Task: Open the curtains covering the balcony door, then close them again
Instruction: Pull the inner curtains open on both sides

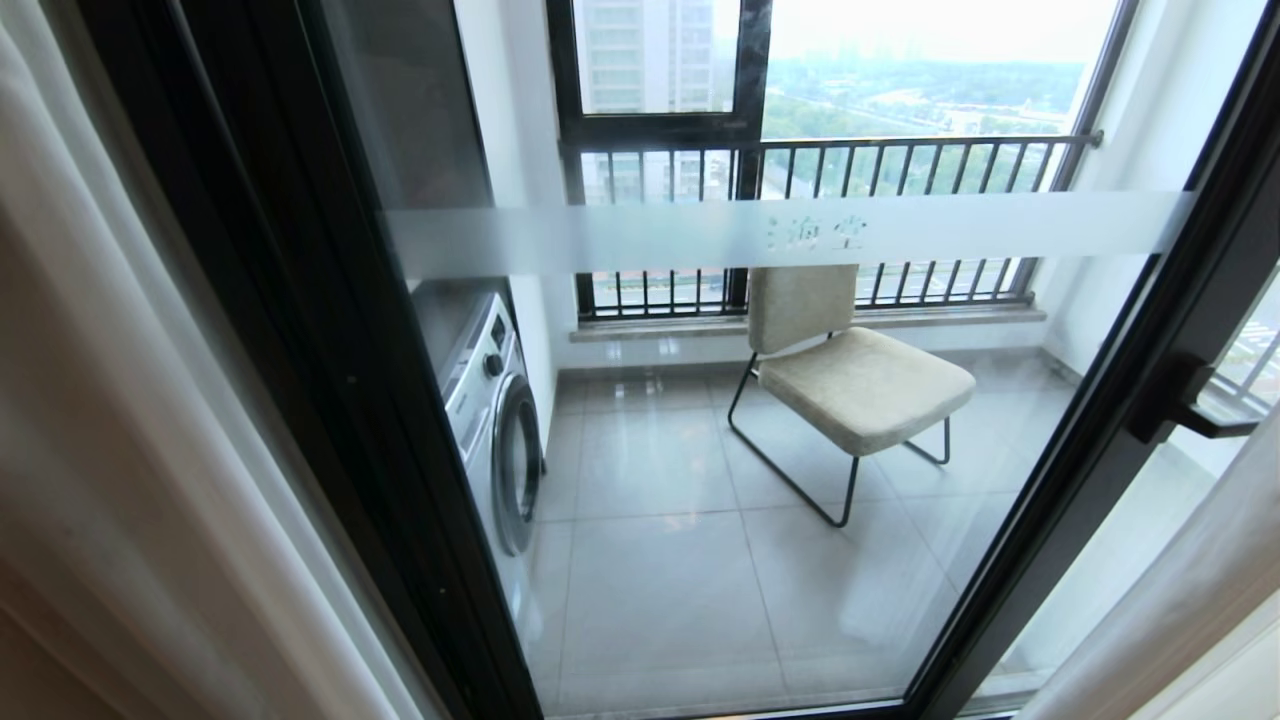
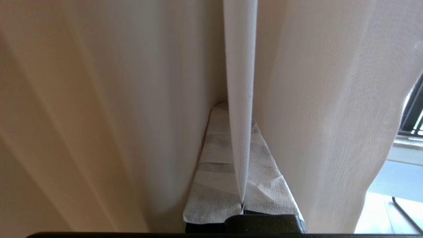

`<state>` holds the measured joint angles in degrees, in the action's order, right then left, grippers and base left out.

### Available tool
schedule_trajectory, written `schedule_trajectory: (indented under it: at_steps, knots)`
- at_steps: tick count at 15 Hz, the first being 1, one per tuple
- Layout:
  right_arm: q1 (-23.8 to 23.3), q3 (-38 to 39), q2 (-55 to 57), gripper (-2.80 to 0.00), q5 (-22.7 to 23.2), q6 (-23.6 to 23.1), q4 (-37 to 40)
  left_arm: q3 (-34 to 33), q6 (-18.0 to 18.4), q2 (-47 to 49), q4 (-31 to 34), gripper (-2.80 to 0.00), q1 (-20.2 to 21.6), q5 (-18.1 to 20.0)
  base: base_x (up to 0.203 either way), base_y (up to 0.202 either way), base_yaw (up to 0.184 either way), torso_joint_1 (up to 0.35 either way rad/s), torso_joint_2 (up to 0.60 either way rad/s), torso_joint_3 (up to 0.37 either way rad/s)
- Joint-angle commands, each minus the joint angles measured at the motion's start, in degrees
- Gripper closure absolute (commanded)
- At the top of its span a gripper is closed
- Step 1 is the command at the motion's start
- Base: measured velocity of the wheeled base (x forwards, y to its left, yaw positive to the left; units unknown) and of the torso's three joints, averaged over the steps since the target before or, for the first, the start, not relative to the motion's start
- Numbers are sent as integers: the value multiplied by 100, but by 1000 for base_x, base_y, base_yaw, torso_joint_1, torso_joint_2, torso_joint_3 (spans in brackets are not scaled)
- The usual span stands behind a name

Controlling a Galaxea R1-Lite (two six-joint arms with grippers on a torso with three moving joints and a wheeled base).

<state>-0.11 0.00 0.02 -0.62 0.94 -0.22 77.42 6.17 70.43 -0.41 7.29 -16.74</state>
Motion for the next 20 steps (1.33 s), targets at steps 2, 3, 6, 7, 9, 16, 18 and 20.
schedule_trajectory:
  at_steps: [2, 3, 6, 7, 9, 16, 18, 20]
  knots:
    - [2, 0, -2, 0, 1, 2, -4, 10, -83, 38, -11, 0, 328, 15, 0, 0, 0, 0, 0, 0]
    - [2, 0, -2, 0, 1, 2, -4, 10, -184, 43, -11, 0, 443, 23, 0, 0, 0, 0, 0, 0]
    - [2, 0, -2, 0, 1, 2, -4, 10, -422, 101, -11, 0, 925, 138, 0, 0, 0, 0, 0, 0]
    - [2, 0, -2, 0, 1, 2, -4, 10, -484, 130, -11, 0, 1076, 229, 0, 0, 0, 0, 0, 0]
    - [2, 0, -2, 0, 1, 2, -4, 17, -589, 198, -11, 0, 1443, 423, 0, 0, 0, 0, 0, 0]
    - [2, 0, -2, 0, 1, 2, -4, 59, -809, 529, -29, 0, 2747, 1097, 0, 0, 0, 0, 0, 0]
    - [2, 0, -2, 0, 1, 2, -4, 62, -816, 705, -118, 0, 3114, 1237, 0, 0, 0, 0, 0, 0]
    - [1, 0, -2, 0, 1, 2, -4, 62, -939, 998, -341, 0, 3375, 1378, 0, 0, 0, 0, 0, 0]
